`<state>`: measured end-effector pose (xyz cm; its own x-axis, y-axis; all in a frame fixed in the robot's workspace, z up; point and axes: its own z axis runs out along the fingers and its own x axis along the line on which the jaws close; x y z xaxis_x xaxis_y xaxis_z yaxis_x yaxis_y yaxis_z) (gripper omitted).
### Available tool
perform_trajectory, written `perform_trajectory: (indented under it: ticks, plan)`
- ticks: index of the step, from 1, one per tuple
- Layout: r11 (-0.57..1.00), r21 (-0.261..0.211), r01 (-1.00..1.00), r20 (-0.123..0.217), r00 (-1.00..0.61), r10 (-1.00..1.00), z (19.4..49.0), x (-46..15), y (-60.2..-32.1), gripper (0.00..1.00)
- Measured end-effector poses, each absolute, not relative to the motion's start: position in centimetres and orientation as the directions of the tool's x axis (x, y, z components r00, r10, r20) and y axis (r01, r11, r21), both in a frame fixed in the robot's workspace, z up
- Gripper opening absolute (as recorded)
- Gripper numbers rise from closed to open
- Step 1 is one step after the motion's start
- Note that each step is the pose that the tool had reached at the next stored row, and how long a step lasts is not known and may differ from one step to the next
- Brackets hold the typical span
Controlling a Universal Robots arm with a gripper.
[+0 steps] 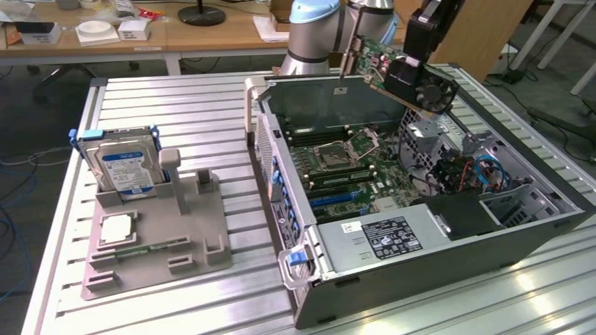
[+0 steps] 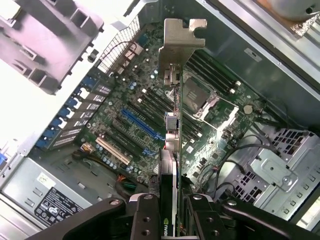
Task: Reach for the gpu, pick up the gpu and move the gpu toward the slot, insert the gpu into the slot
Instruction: 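Insert the gpu into the slot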
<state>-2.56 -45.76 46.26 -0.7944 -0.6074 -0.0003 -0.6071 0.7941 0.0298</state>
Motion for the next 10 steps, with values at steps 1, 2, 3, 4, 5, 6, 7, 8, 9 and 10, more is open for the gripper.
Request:
perform_trajectory:
  ticks: [1, 2, 3, 4, 5, 6, 7, 8, 9, 10]
  plan:
    - [0.788, 0.03, -0.615, 0.0, -0.789, -0.615, 46.26, -2.56, -45.76, 0.26]
    - [0.781, 0.03, -0.624, 0.0, -0.782, -0.624, 46.26, -2.56, -45.76, 0.26]
    - [0.775, 0.03, -0.631, 0.0, -0.776, -0.631, 46.25, -2.56, -45.76, 0.26]
    - [0.769, 0.03, -0.638, 0.0, -0.769, -0.639, 46.25, -2.56, -45.76, 0.26]
    - [0.763, 0.03, -0.646, 0.0, -0.763, -0.646, 46.26, -2.56, -45.76, 0.26]
    - [0.755, 0.03, -0.655, 0.0, -0.756, -0.655, 46.26, -2.56, -45.76, 0.26]
    - [0.749, 0.03, -0.662, 0.0, -0.749, -0.662, 46.26, -2.56, -45.76, 0.26]
    - [0.743, 0.03, -0.668, 0.0, -0.744, -0.669, 46.26, -2.56, -45.76, 0.26]
    - [0.738, 0.03, -0.674, 0.0, -0.738, -0.675, 46.26, -2.55, -45.77, 0.26]
    - [0.733, 0.03, -0.68, 0.0, -0.733, -0.68, 46.26, -2.55, -45.77, 0.26]
